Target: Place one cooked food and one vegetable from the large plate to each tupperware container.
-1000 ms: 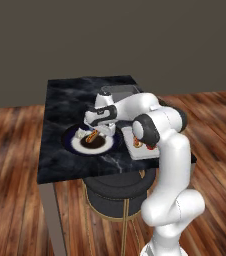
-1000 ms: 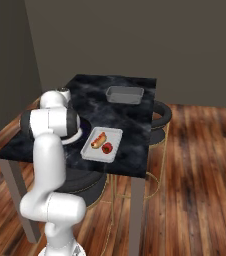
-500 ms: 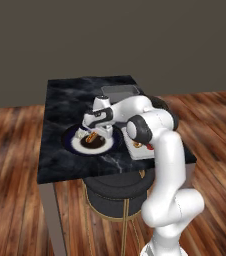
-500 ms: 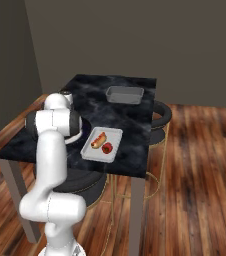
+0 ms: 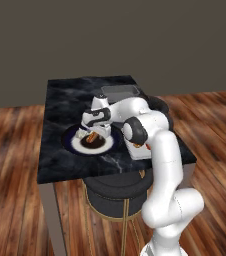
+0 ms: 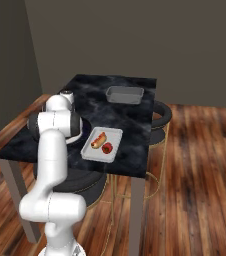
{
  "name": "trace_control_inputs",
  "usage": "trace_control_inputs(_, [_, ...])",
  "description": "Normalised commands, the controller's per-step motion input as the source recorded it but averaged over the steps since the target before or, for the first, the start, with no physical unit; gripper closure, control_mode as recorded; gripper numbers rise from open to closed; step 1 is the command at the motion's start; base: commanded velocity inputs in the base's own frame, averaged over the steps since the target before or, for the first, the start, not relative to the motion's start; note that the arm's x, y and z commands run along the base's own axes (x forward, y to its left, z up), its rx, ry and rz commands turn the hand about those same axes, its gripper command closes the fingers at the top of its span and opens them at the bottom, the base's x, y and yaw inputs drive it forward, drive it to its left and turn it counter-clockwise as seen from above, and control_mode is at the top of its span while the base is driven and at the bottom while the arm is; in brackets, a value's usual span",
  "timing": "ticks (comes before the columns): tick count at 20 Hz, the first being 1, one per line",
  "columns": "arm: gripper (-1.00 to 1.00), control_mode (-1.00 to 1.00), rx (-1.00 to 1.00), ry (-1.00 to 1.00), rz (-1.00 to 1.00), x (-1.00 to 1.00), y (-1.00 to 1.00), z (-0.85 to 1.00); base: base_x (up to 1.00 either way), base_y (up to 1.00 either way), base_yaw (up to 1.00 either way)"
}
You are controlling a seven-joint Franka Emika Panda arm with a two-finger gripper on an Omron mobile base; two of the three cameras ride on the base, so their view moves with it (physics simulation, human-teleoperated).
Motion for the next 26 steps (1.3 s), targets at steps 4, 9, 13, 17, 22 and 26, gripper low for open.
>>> trace_control_inputs(4, [1.00,-1.00,0.00,0.00,0.00,0.03,0.00,-0.21,0.00,0.00,0.00])
trace_control_inputs(9, [1.00,-1.00,0.00,0.00,-0.01,-0.09,-0.19,-0.05,0.00,0.00,0.00])
trace_control_inputs(13, [1.00,-1.00,0.00,-0.07,-0.06,-0.79,-0.52,0.21,0.00,0.00,0.00])
trace_control_inputs(17, [1.00,-1.00,0.02,-0.03,-0.05,-0.99,-0.53,0.45,0.00,0.00,0.00])
trace_control_inputs(22, [1.00,-1.00,0.00,-0.03,0.00,-0.99,-0.16,0.68,0.00,0.00,0.00])
trace_control_inputs(26, [1.00,-1.00,0.00,0.03,0.00,-0.62,-0.31,0.61,0.00,0.00,0.00])
